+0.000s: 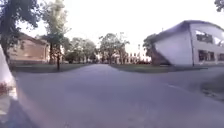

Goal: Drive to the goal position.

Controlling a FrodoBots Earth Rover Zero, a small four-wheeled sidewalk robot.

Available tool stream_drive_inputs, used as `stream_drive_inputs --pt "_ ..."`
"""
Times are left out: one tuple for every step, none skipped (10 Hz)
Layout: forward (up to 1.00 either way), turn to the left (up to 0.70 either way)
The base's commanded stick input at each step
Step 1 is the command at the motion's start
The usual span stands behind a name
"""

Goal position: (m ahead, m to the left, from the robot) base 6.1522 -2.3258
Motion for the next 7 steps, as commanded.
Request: stream_drive_inputs --pt "0.70 0.00" --pt "0.70 0.00" --pt "0.70 0.00" --pt "0.70 0.00" --pt "0.70 0.00" --pt "0.70 0.00" --pt "0.70 -0.05"
